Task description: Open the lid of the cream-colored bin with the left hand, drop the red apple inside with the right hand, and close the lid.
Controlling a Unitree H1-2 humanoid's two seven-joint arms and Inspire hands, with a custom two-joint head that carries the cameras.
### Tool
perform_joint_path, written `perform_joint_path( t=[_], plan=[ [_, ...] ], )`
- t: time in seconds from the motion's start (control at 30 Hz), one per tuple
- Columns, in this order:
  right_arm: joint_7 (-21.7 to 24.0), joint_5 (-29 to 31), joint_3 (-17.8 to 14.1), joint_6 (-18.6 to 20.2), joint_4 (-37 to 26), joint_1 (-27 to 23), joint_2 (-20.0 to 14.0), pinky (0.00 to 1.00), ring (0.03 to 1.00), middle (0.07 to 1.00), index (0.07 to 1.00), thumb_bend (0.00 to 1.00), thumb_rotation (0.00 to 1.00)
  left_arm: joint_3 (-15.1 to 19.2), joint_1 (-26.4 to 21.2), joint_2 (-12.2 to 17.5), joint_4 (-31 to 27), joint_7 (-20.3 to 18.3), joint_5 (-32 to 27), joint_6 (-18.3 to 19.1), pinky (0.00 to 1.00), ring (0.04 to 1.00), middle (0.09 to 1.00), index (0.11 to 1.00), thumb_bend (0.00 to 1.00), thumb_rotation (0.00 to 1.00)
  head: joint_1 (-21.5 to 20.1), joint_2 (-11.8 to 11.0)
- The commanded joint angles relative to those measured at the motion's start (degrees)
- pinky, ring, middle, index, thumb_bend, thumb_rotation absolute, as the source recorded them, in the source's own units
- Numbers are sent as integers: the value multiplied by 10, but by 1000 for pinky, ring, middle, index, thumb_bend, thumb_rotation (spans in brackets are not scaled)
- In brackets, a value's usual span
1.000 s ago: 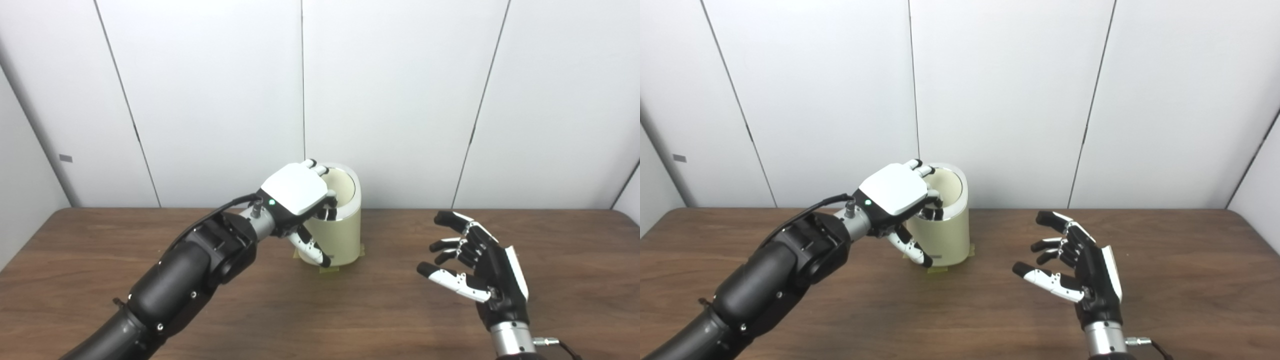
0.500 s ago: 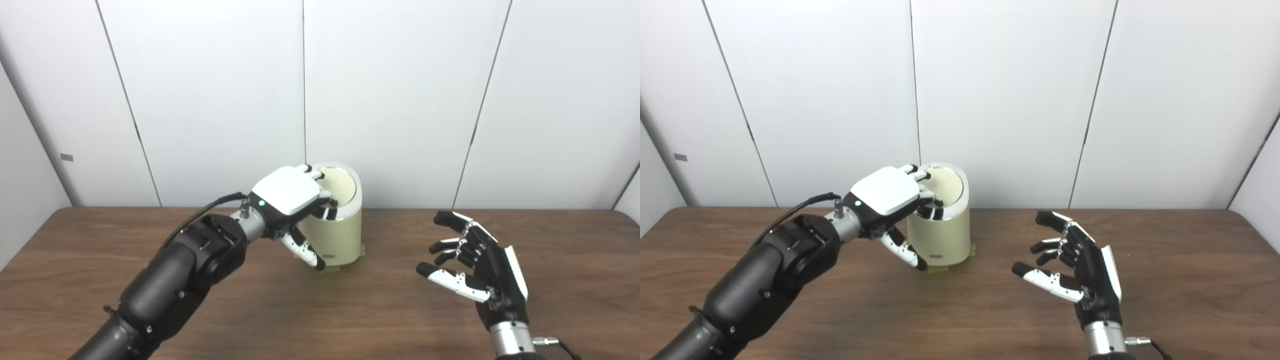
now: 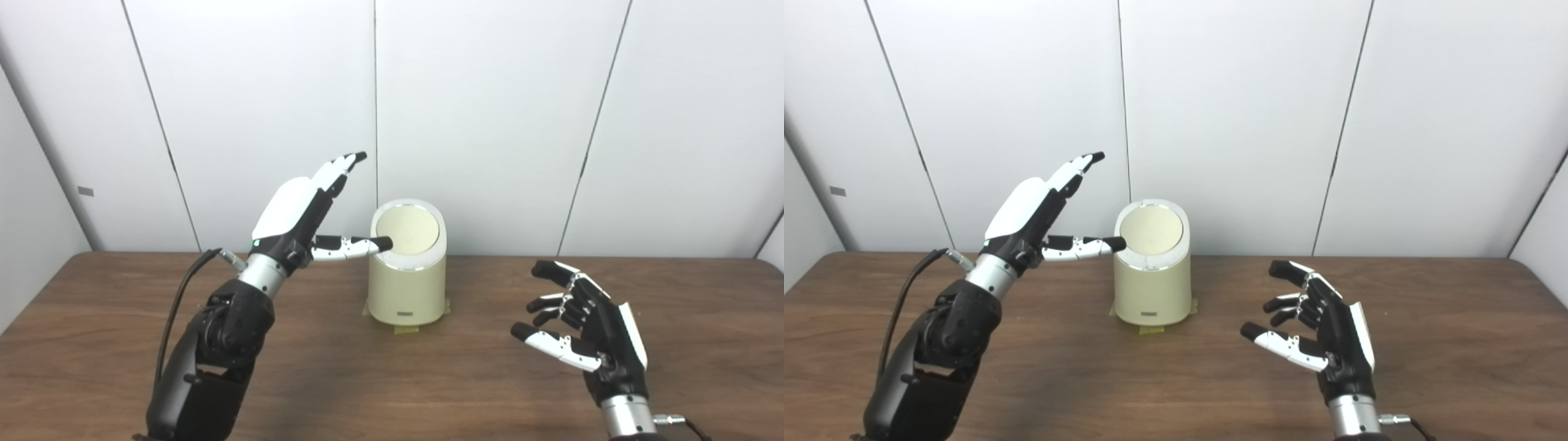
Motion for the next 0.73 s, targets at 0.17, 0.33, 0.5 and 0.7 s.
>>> perform_joint_path(
  t=[0.17,0.33,0.5,0.7],
  plan=[
    [-2,1,-5,-7,-24,-14,-3,397,522,740,701,757,204,54,61,-23,-59,-10,-184,26,780,904,937,956,781,444,-1,3],
    [2,7,-8,-4,-25,-14,-7,416,544,737,698,774,233,72,131,-46,-73,-1,-260,19,728,881,925,936,790,471,0,5],
    [5,8,-7,-7,-24,-11,-12,420,556,737,699,759,235,79,182,-58,-66,-4,-316,-5,732,876,914,943,768,479,-4,9],
    [6,3,-5,-2,-31,-6,-15,421,558,737,701,784,274,77,206,-59,-53,-7,-341,-27,706,825,866,917,753,438,-2,14]
  ],
)
